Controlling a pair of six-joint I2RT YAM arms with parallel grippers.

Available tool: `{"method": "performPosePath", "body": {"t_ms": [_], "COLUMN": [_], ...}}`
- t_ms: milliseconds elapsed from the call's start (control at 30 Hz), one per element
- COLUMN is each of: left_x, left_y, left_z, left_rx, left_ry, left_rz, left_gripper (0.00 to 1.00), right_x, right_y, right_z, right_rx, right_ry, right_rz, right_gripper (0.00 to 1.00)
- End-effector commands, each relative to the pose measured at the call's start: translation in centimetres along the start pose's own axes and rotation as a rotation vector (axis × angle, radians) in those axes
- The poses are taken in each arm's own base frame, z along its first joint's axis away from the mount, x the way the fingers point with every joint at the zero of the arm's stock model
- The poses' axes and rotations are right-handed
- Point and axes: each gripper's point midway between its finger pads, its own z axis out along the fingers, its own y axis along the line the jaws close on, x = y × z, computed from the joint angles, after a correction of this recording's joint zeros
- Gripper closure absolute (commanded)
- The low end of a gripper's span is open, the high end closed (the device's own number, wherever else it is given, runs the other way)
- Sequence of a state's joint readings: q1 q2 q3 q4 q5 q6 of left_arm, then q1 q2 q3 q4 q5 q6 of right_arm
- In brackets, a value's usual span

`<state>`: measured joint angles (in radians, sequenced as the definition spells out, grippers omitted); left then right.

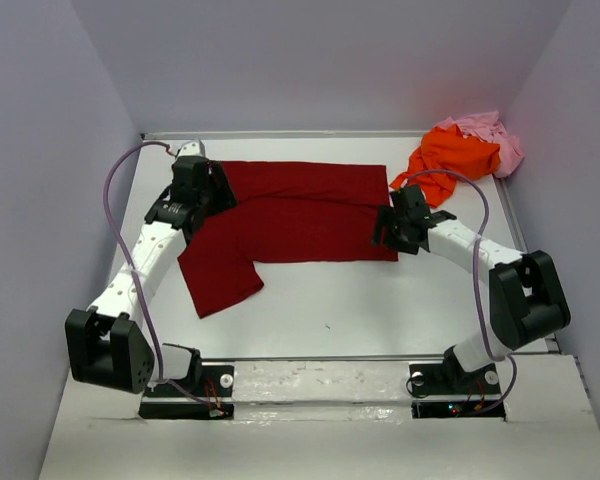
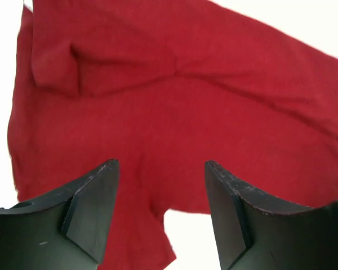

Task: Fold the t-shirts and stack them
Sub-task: Grap the side of the flattened tshirt closest away from the robot with both arms

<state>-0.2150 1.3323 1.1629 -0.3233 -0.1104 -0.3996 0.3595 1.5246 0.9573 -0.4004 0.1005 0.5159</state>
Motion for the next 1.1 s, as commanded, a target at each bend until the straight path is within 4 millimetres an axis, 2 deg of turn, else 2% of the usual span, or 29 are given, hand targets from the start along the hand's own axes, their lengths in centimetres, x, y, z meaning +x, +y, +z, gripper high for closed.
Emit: {"method": "performPosePath", "body": {"t_ms": [0, 33, 133, 300, 533, 600, 700, 833, 867, 967, 1067], "left_x": [-0.2, 0.8, 1.7, 1.0, 2.4, 2.9, 2.9, 2.8, 2.9, 2.9, 2.8], "left_y": [-0.1, -0.1, 0.2, 0.1, 0.1, 0.3, 0.6, 0.8, 0.8, 1.0, 1.2], "left_z": [-2.2, -2.5, -2.9, -3.6, -2.5, -2.2, -2.2, -2.5, -2.5, -2.6, -2.7], "left_rx": [0.039, 0.05, 0.068, 0.078, 0.088, 0.081, 0.069, 0.066, 0.065, 0.059, 0.048], "left_ry": [-0.078, -0.07, -0.082, -0.119, -0.091, -0.076, -0.085, -0.092, -0.09, -0.093, -0.095], "left_rz": [0.03, 0.039, 0.043, 0.035, 0.038, 0.045, 0.045, 0.047, 0.049, 0.05, 0.053], "left_gripper": [0.28, 0.28, 0.28, 0.27, 0.27, 0.27, 0.27, 0.27, 0.27, 0.27, 0.27], "right_x": [0.2, 0.5, 0.8, 1.4, 2.0, 2.1, 2.3, 2.3, 2.3, 2.2, 2.5], "right_y": [-1.4, -1.3, -1.6, -2.5, -4.4, -4.3, -3.9, -3.3, -3.2, -2.8, -2.5], "right_z": [1.2, 1.7, 2.1, 2.2, 1.7, 1.8, 2.1, 2.5, 2.5, 2.7, 2.9], "right_rx": [0.091, 0.092, 0.112, 0.16, 0.244, 0.241, 0.219, 0.195, 0.191, 0.175, 0.155], "right_ry": [0.008, 0.029, 0.041, 0.068, 0.074, 0.08, 0.093, 0.104, 0.106, 0.104, 0.113], "right_rz": [0.028, 0.026, 0.025, 0.014, -0.007, -0.004, 0.005, 0.007, 0.006, 0.007, 0.005], "right_gripper": [0.26, 0.27, 0.27, 0.27, 0.27, 0.31, 0.47, 0.58, 0.64, 0.68, 0.79]}}
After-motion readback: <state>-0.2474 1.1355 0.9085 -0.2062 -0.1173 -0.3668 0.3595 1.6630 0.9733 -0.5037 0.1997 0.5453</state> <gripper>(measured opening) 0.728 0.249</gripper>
